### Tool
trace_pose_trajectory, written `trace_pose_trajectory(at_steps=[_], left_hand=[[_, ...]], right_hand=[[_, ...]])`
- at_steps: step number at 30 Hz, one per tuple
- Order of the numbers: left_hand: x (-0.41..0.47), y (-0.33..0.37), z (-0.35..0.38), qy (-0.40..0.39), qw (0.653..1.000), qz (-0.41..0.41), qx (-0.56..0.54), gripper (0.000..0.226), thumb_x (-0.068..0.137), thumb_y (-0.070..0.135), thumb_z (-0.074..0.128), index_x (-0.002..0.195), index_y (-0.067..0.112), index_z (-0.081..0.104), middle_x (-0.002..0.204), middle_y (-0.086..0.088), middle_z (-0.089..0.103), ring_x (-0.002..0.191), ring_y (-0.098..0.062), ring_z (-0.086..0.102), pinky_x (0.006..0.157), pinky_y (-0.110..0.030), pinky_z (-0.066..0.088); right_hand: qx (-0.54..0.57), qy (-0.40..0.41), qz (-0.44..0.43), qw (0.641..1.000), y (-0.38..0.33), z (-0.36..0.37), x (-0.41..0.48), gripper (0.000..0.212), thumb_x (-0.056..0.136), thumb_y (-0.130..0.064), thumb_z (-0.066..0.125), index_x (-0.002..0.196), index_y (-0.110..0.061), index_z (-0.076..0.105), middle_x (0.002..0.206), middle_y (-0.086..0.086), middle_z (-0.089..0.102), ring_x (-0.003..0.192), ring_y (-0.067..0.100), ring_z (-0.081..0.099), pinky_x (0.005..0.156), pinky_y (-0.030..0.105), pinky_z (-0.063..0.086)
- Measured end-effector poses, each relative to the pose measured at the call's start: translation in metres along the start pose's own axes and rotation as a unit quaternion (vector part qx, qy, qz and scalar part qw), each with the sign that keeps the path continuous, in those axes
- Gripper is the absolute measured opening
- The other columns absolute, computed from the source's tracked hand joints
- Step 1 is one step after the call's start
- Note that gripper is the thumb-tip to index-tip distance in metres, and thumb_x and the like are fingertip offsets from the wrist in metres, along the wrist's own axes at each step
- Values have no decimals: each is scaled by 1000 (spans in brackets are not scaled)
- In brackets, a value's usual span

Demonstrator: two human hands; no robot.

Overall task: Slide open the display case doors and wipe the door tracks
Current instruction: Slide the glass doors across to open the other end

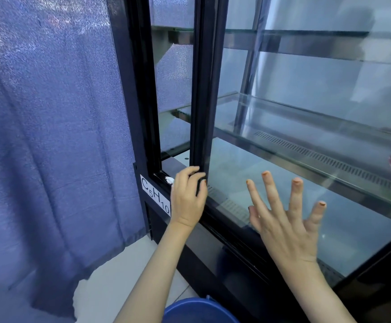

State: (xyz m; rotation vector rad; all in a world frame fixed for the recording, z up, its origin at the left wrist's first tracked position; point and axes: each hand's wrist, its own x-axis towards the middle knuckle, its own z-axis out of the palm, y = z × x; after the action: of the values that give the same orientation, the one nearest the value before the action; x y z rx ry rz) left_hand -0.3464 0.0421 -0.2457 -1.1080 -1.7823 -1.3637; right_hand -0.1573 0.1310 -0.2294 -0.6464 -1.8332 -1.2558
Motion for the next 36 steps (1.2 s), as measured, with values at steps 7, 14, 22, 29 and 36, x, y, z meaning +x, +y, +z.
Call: trace_pose_trajectory(at_steps=[7,14,22,29,36], left_hand=[[-29,-63,-11,-138,959,-200,148,26,85,13,65,108,3,62,113,-11,56,104,-29,52,84,-43,47],[-22,-76,8,-227,930,-208,199,58,90,30,60,138,6,39,146,-15,34,135,-33,27,111,-47,22],[-17,-80,25,-261,911,-217,236,27,94,20,51,118,15,63,147,-5,37,141,-26,14,113,-43,4],[-22,-75,31,-190,917,-322,141,31,98,24,48,127,18,56,153,-13,22,141,-35,11,109,-41,26],[-35,-54,-4,-88,961,-253,-61,24,91,10,56,112,3,66,127,-10,57,129,-21,43,109,-6,9]], right_hand=[[31,-1,7,999,2,-2,-2,60,91,-39,48,148,-26,32,156,5,20,143,41,3,109,61,-9],[22,10,0,1000,5,-1,-3,64,88,-41,51,147,-24,33,156,6,23,143,42,5,109,61,-7],[7,10,0,1000,5,-1,-4,64,89,-43,50,148,-24,32,156,6,22,143,42,7,110,60,-5],[0,6,-4,1000,6,-1,-4,62,91,-44,47,148,-26,32,155,5,22,143,41,5,110,60,-6],[-6,6,-1,1000,5,-2,-4,62,91,-45,46,148,-26,31,156,5,22,143,42,4,110,60,-5]])
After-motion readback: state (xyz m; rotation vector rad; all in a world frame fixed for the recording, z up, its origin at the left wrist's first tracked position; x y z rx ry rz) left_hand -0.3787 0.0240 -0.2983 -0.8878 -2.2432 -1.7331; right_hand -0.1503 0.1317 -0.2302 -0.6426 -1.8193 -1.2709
